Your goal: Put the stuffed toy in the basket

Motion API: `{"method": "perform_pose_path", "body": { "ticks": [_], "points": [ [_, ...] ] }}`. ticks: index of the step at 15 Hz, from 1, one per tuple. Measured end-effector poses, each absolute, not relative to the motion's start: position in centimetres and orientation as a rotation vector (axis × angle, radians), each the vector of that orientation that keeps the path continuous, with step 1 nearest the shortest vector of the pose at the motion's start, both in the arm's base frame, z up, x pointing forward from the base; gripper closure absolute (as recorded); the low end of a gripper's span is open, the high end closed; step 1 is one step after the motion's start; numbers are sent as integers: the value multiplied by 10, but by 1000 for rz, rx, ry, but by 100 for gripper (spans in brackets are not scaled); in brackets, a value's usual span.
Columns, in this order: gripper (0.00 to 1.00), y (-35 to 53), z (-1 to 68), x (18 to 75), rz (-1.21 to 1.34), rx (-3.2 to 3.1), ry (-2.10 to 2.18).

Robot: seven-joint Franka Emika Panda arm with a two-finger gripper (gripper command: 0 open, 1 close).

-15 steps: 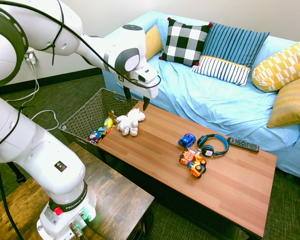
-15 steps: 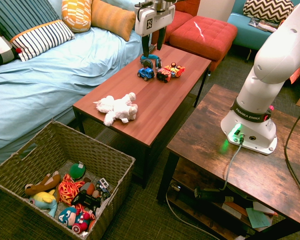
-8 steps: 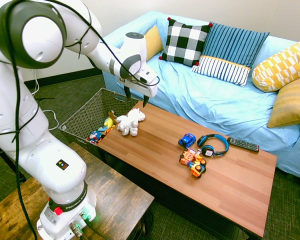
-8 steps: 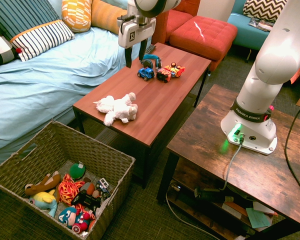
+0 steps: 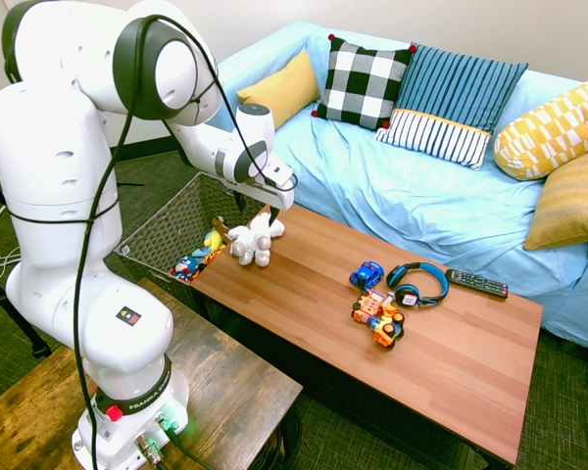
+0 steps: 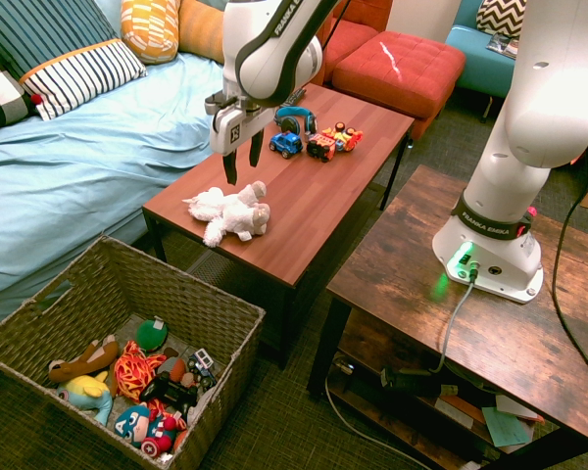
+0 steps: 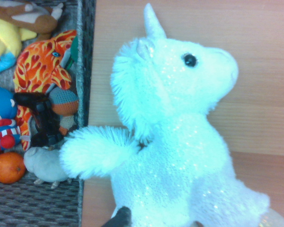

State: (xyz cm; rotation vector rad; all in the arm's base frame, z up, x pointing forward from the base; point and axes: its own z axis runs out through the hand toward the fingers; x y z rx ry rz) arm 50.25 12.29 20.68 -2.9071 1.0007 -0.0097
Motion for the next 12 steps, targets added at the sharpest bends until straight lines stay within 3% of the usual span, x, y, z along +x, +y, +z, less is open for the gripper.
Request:
{"method": "perform_pose_path", "body": {
  "ticks": [7, 8, 12],
  "points": [
    [0, 145, 133, 526, -3, -2968, 993],
    [100, 147, 127, 531, -9, -2973, 994],
    [100, 151, 106, 538, -1, -2990, 994]
  ]
}}
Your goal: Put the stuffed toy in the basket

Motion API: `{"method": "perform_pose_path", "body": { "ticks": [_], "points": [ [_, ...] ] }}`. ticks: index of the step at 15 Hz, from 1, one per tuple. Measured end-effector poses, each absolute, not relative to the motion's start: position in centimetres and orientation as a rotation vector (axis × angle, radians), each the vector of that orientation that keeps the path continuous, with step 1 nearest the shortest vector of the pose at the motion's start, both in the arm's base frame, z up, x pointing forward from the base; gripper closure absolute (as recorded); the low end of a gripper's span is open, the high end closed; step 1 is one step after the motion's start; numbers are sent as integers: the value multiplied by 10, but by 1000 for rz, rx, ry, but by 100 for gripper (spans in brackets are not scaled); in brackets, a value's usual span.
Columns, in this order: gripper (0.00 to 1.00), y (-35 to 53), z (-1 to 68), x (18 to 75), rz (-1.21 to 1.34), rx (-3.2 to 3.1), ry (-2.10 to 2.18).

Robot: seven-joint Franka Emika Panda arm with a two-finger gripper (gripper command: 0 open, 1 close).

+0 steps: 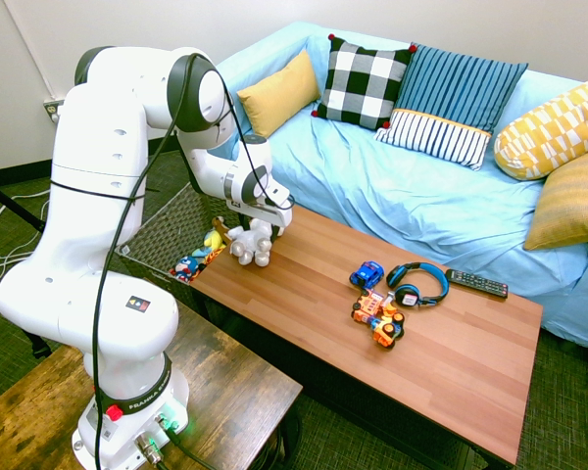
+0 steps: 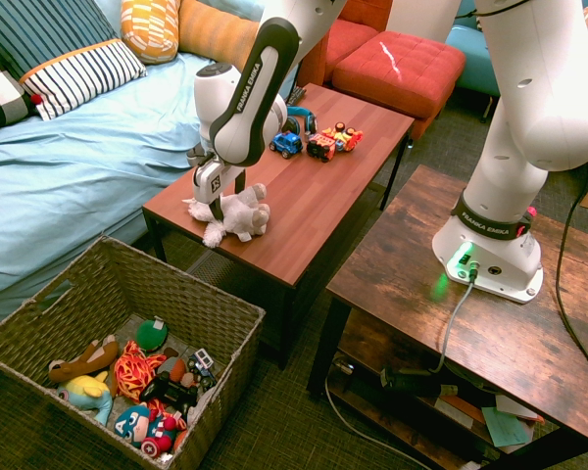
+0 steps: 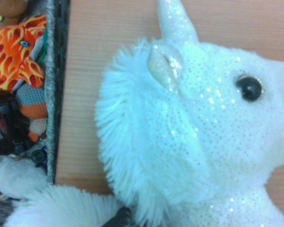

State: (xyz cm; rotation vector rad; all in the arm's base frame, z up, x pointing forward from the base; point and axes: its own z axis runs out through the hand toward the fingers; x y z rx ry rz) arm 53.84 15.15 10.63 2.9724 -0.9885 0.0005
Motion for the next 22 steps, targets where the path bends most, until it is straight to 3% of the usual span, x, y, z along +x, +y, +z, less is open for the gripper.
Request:
{"method": "perform_pose_path", "body": {
  "ticks": [15, 22],
  "points": [
    [100, 143, 118, 551, -33, 2943, -1053],
    [100, 256, 165, 564, 32, 3009, -948]
  ]
}}
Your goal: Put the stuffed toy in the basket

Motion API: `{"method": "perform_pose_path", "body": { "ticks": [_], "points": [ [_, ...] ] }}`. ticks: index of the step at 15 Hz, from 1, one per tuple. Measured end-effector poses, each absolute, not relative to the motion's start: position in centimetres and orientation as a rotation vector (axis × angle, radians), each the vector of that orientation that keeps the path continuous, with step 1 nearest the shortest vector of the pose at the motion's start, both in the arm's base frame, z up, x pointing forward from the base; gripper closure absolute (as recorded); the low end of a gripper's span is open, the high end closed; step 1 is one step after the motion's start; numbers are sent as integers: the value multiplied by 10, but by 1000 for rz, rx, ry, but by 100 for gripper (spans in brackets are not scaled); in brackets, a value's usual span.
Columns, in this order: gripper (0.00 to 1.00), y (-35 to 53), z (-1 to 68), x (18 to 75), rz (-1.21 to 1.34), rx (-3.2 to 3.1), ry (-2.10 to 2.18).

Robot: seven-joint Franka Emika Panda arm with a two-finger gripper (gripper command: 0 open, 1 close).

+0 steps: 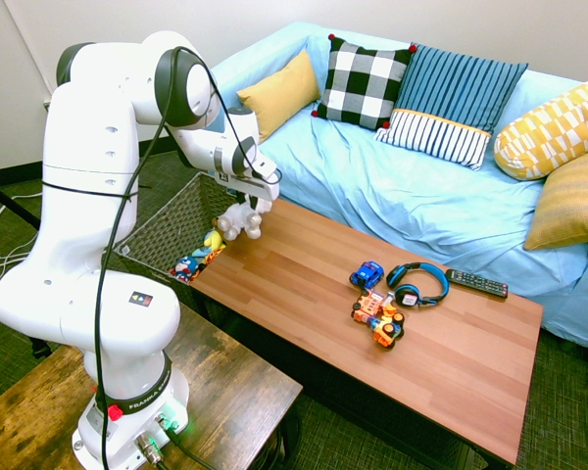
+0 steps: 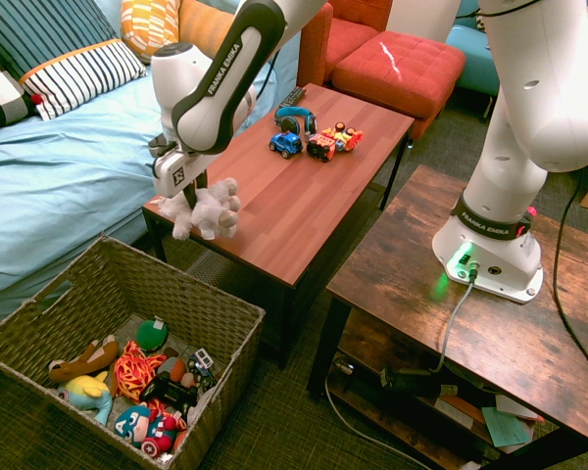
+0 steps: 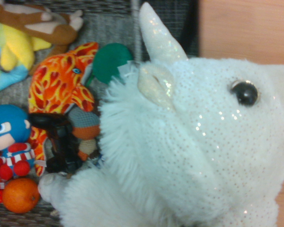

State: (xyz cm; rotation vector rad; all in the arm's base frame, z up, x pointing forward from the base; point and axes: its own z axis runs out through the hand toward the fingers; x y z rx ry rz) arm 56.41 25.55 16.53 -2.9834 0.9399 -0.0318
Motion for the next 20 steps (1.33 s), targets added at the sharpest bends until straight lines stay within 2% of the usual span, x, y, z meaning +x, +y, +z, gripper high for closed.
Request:
{"method": "perform_pose_path", "body": {
  "ticks": [3, 8, 9, 12, 20],
  "points": [
    [100, 327, 161, 559, -39, -3003, 867],
    [100, 404, 105, 541, 15, -3015, 808],
    [0, 408, 94, 539, 32, -3015, 811],
    [0, 410, 74, 542, 48, -3017, 828],
    [0, 409, 75, 547, 42, -3012, 842]
  ]
}}
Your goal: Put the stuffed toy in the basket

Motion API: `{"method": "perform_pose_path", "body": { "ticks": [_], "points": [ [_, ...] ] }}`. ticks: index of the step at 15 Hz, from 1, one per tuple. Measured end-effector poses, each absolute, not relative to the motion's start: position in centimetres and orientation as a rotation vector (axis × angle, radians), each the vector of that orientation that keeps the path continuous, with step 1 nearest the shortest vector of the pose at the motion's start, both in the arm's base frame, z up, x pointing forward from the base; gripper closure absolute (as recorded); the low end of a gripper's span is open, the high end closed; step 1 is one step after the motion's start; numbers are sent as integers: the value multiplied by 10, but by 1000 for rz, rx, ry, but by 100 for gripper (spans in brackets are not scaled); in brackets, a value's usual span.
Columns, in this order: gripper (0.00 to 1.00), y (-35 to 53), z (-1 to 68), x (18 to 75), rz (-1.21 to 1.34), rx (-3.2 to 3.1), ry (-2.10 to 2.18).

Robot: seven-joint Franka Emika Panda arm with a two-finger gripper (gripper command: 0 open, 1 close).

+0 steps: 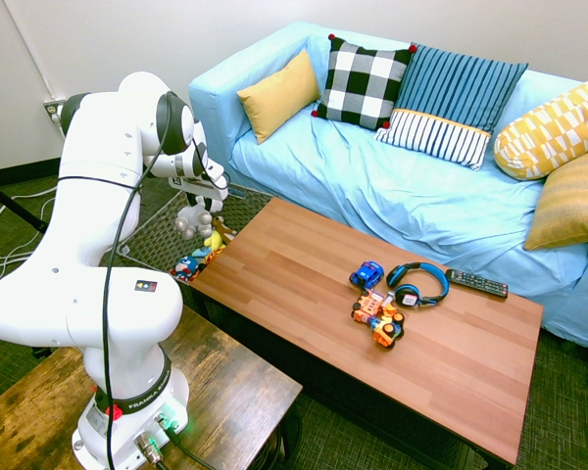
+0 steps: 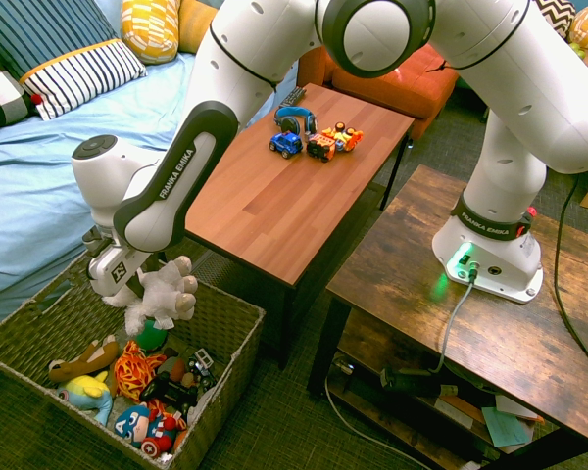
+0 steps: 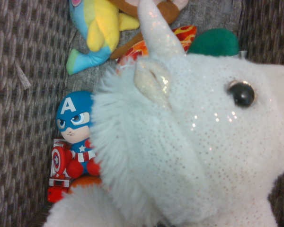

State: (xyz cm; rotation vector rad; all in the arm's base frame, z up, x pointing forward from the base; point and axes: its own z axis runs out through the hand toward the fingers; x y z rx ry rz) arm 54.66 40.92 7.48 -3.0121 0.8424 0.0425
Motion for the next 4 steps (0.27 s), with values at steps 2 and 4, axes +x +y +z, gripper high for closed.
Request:
{"method": "perform_pose_path", "body": {
  "ticks": [2, 4],
  "points": [
    [0, 408, 77, 548, 39, -3008, 850],
    [0, 408, 79, 549, 36, -3005, 853]
  ]
}}
